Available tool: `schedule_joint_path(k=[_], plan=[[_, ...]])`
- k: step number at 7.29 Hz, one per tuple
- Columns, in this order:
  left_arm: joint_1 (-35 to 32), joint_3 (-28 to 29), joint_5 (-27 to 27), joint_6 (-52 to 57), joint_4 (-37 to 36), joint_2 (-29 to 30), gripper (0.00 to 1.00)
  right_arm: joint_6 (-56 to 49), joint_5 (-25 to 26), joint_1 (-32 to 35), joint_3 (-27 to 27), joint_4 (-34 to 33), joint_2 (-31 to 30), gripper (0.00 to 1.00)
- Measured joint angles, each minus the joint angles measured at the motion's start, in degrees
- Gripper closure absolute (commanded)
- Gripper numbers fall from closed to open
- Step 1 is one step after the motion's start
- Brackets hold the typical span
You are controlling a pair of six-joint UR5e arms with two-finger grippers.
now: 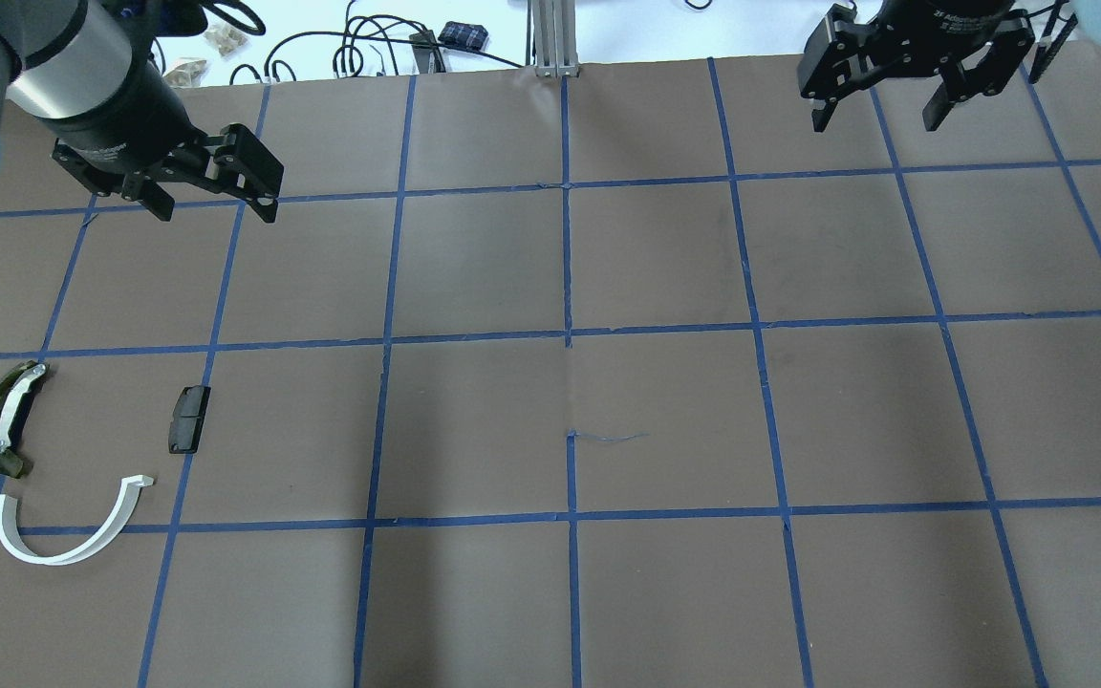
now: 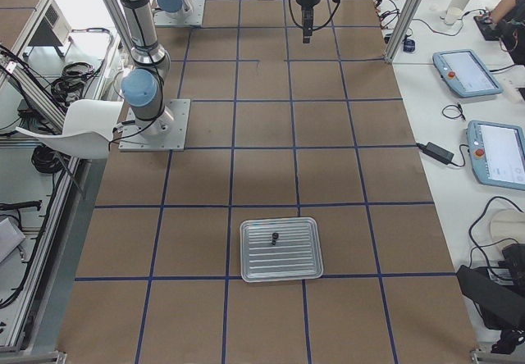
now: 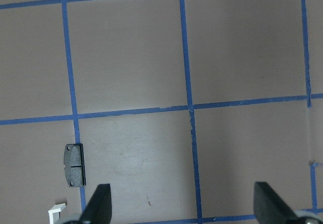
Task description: Place bearing gear from tray to pile
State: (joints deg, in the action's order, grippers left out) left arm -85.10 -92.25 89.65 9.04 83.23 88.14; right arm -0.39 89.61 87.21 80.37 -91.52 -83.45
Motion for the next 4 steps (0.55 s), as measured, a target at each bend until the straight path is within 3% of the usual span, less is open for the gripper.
schedule_joint_path(k=[4], plan=[[0.0,0.1,0.2,0.1,-0.1,0.2,0.00,-1.0,0.1,0.6,-0.1,0.8,0.0,0.00]])
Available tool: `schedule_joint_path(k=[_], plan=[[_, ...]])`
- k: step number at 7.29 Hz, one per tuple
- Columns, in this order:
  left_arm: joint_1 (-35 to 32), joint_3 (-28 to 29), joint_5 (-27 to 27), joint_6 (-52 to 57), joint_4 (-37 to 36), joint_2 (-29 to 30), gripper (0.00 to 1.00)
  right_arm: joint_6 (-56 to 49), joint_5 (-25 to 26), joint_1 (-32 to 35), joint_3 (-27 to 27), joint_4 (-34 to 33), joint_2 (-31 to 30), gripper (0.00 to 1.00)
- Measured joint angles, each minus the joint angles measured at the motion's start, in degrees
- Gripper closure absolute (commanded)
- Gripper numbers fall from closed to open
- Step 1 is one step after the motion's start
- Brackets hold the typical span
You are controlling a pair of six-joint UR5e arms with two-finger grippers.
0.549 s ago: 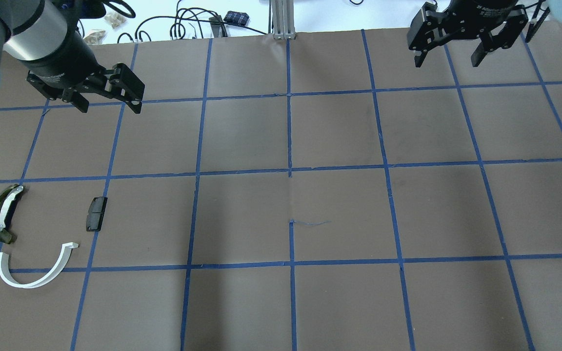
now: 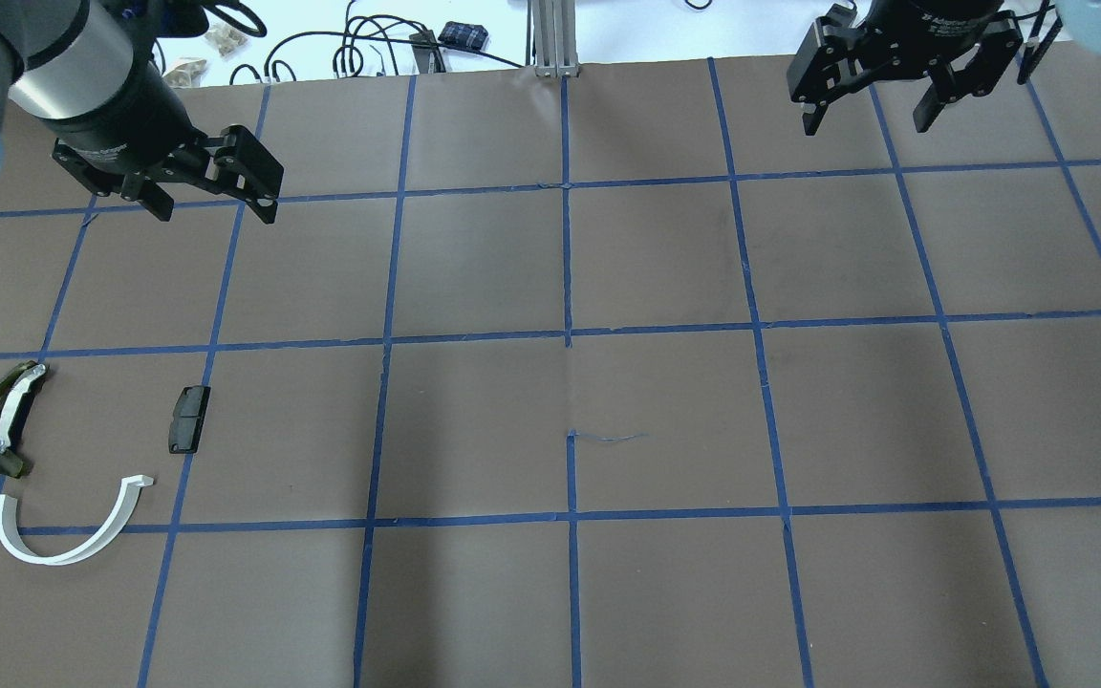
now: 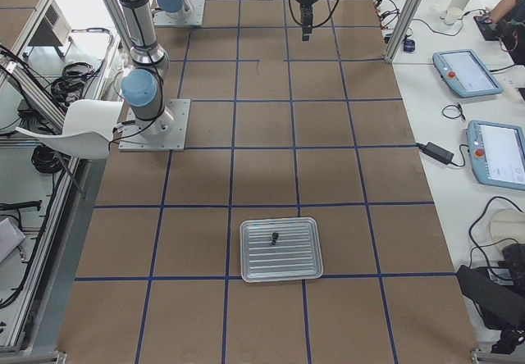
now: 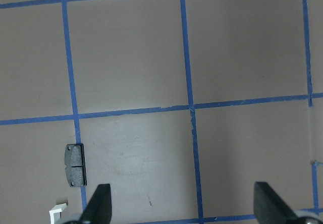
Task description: Place bearing gear from tray to pile
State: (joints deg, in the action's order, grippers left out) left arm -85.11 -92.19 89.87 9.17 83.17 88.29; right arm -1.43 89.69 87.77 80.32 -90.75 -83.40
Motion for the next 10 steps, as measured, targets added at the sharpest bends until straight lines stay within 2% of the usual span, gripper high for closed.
schedule_joint_path(k=[2,4,7,9,10], plan=[[0.0,0.0,-0.1,-0.1,0.0,0.1,0.00,-4.7,-0.5,-0.2,0.7,1.4,0.3,0.00],[0.0,0.0,-0.2,0.0,0.0,0.1,0.00,-21.7,-0.5,-3.2,1.0,2.1,0.8,0.00],[0.1,0.0,-0.2,0.0,0.0,0.0,0.00,-53.6,-0.5,-18.2,1.1,2.3,3.0,0.00],[0.0,0.0,-0.2,-0.1,-0.1,0.0,0.00,-66.6,0.2,-29.7,1.1,0.8,5.6,0.00],[0.0,0.0,-0.2,-0.1,-0.1,0.0,0.00,-71.9,2.4,-33.3,1.1,-1.8,7.3,0.00]])
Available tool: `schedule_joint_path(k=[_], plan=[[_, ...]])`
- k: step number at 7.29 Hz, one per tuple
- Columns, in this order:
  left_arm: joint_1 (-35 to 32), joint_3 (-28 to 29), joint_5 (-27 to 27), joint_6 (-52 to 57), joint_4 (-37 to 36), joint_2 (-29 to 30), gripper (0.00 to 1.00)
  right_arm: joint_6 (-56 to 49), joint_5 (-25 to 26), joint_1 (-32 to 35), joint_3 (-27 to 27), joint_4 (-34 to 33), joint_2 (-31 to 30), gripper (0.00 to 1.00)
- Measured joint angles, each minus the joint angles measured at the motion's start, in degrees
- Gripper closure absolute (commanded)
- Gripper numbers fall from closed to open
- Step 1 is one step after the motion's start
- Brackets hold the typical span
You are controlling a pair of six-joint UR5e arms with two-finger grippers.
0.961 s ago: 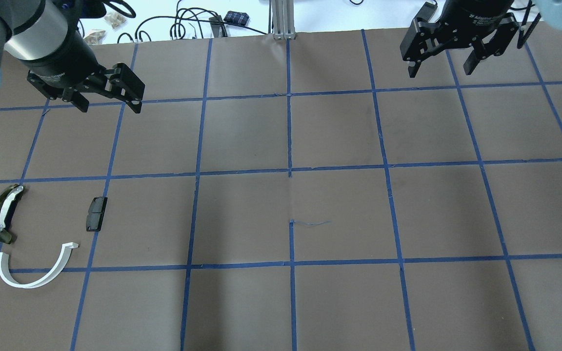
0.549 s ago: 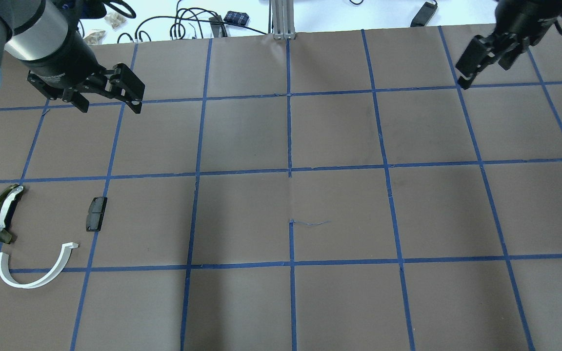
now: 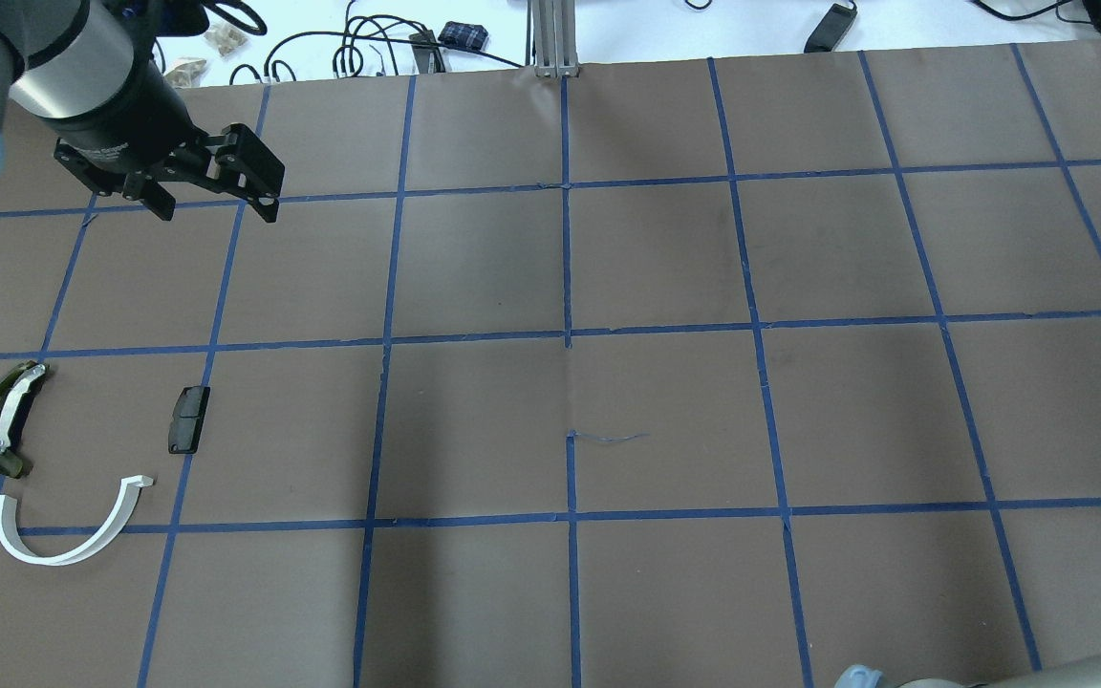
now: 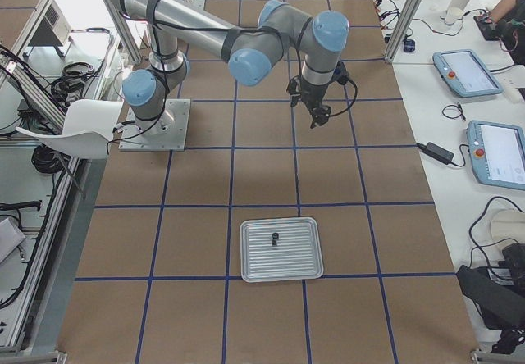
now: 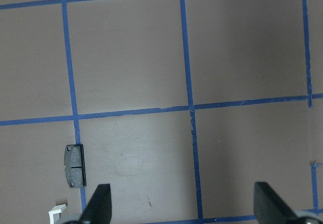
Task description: Place bearing gear from tray to pile
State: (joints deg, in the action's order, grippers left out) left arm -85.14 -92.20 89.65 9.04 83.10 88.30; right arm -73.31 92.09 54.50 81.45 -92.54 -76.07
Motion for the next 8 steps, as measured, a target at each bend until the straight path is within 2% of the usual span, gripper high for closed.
schedule_joint_path(k=[1,3,5,8], plan=[[0.0,0.0,0.0,0.0,0.0,0.0,0.00,-6.7,3.2,-2.3,0.0,-3.1,2.6,0.00],[0.0,0.0,0.0,-0.1,-0.4,0.1,0.00,-23.2,5.3,-7.4,0.2,-8.9,8.9,0.00],[0.1,-0.1,0.0,0.0,-1.0,0.2,0.00,-38.1,5.2,-13.3,1.1,-17.3,16.0,0.00],[0.1,-0.1,0.0,0.0,-1.2,0.2,0.00,-48.0,2.3,-17.7,5.9,-28.6,20.6,0.00]])
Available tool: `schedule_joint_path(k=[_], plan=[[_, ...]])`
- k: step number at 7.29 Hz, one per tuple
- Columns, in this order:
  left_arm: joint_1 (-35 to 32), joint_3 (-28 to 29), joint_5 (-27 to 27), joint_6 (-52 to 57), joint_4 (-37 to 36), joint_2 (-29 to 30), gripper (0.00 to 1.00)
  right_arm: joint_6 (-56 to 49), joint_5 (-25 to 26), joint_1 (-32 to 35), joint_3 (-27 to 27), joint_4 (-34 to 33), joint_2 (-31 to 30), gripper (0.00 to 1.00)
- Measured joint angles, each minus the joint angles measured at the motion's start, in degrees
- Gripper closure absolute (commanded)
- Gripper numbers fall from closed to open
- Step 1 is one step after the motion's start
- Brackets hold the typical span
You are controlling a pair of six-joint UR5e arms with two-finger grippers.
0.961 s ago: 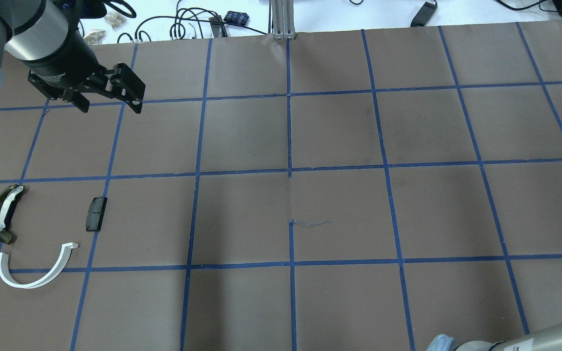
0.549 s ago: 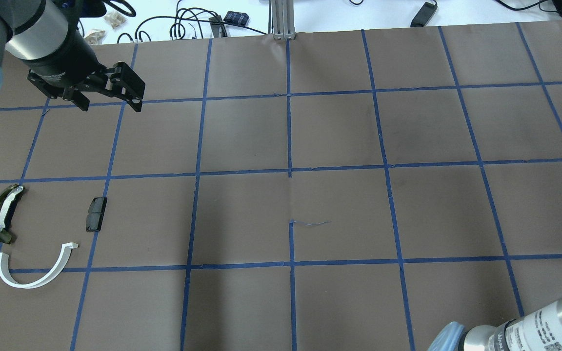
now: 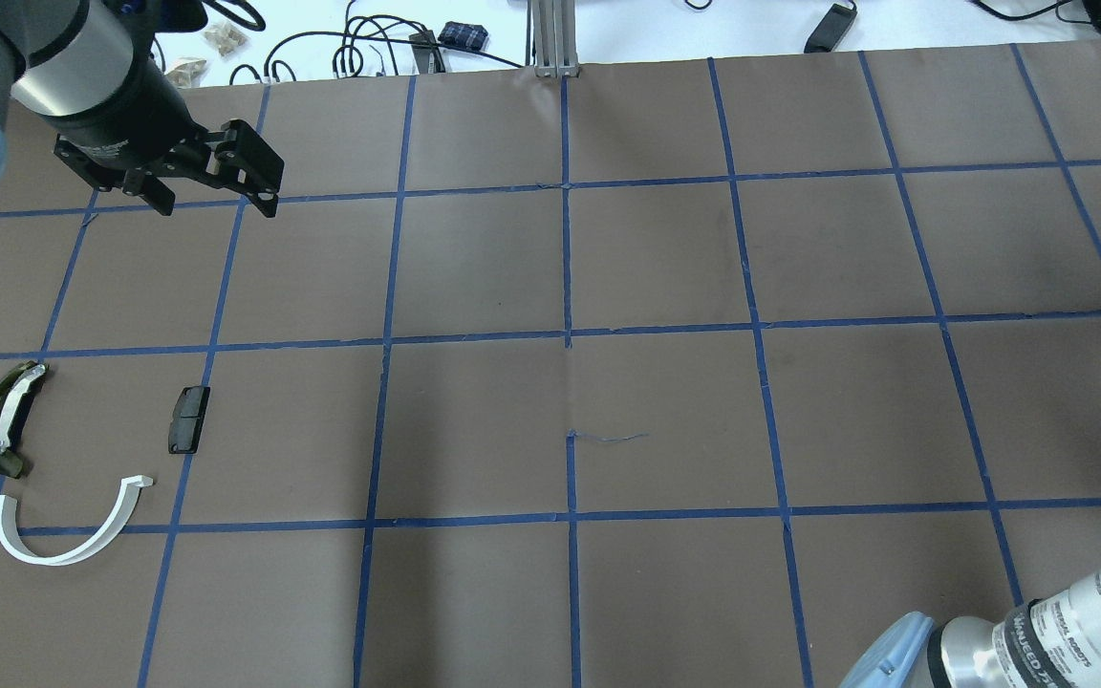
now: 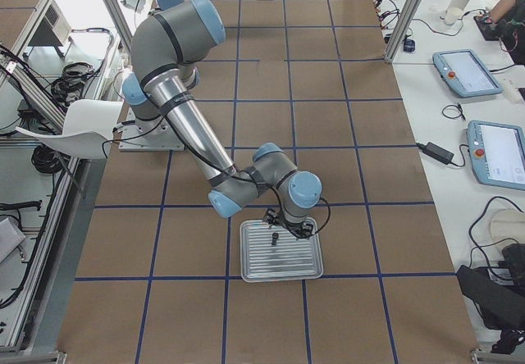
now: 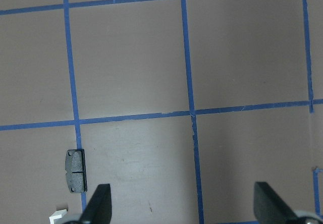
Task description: Place bearing gear from tray to pile
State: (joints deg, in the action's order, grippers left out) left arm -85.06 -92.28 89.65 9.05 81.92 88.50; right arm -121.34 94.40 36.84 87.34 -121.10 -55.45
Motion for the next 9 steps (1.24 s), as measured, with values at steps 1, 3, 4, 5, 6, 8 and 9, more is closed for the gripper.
schedule_joint_path(k=[1,3,4,5,6,8,9], plan=[[0.0,0.0,0.0,0.0,0.0,0.0,0.00,-1.0,-0.8,-1.3,2.4,-2.4,0.1,0.00],[0.0,-0.3,0.0,0.0,0.0,-0.1,0.00,-2.6,-1.3,-2.7,5.1,-5.7,0.0,0.26],[0.0,-0.9,0.0,0.0,-0.2,-0.4,0.00,-3.5,-1.3,-2.9,5.5,-6.5,0.0,0.59],[0.0,-1.6,0.0,0.0,-0.7,-0.7,0.00,-4.3,-1.1,-3.0,5.8,-7.4,-0.1,0.87],[-0.1,-2.0,0.0,0.0,-1.0,-0.9,0.00,-5.4,-0.8,-3.0,5.9,-7.9,-0.1,1.00],[0.0,-2.2,0.0,-0.1,-1.3,-1.0,0.00,-7.0,-0.4,-3.0,5.9,-8.1,-0.2,1.00],[-0.1,-2.2,0.0,-0.3,-1.3,-1.0,0.00,-7.2,-0.4,-3.0,5.9,-8.1,-0.3,1.00]])
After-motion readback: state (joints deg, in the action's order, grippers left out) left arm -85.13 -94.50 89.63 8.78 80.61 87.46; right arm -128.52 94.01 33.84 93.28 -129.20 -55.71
